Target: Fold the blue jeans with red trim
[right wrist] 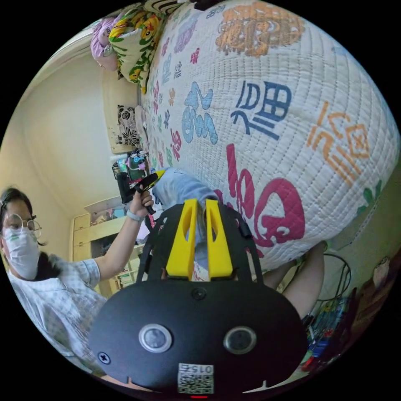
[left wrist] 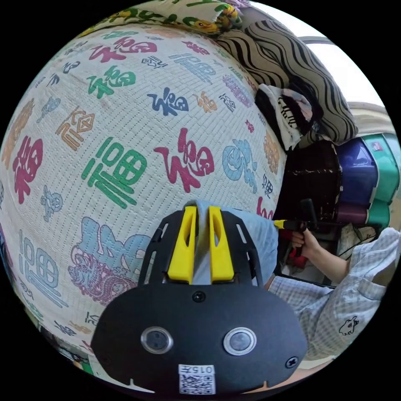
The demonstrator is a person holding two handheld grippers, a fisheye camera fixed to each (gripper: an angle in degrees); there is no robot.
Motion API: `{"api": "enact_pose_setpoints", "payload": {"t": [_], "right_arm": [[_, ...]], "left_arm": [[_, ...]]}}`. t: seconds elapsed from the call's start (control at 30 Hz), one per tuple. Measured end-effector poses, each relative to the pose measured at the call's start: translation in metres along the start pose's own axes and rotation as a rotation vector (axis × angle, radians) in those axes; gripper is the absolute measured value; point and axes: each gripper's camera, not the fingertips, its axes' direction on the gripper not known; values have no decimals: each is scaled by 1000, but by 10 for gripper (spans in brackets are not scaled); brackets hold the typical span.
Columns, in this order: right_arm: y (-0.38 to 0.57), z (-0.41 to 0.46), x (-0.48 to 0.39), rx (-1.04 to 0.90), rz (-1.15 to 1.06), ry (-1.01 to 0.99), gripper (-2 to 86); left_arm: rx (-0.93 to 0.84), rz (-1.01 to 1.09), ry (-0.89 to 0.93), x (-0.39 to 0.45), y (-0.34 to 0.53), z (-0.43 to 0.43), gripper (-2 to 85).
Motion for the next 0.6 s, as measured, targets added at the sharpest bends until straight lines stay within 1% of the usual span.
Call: {"api": "enact_pose_setpoints", "payload": {"t": [0.07,0.1,0.17,0.2,0.27,0.33,0.37,0.4,0.43,0.47,0.5,0.53,0.6], "right_arm": [[6,-15,-22,14,-103,146,24],[8,-16,-30,3,-139,177,21],[17,1,-64,-119,-308,226,12],[20,11,-73,-164,-351,230,9],[29,59,-105,-340,-538,266,1],[37,94,-122,-407,-668,324,-3],[42,115,-122,-451,-715,393,-4],[44,126,-117,-478,-714,453,-4],[48,146,-98,-556,-676,586,-5],[54,152,-80,-584,-652,598,-5],[54,149,-73,-562,-625,574,-5],[50,141,-64,-563,-541,532,-5],[41,128,-60,-576,-442,476,-2]], "left_arm": [[67,10,-30,3,8,-19,55],[83,22,-57,7,19,-32,62],[74,30,-70,12,38,-44,68],[48,37,-69,13,52,-48,68],[2,25,-72,11,72,-46,63],[-64,-15,-95,-1,91,-35,40],[-82,-28,-114,-6,94,-31,27],[-94,-33,-168,-14,100,-26,11],[-76,-43,-215,-23,103,-23,3],[-76,-51,-204,-29,104,-21,1],[-100,-73,-155,-39,102,-15,-2],[-100,-70,-141,-45,101,-12,-3],[-107,-41,-152,-47,97,-16,0]]}}
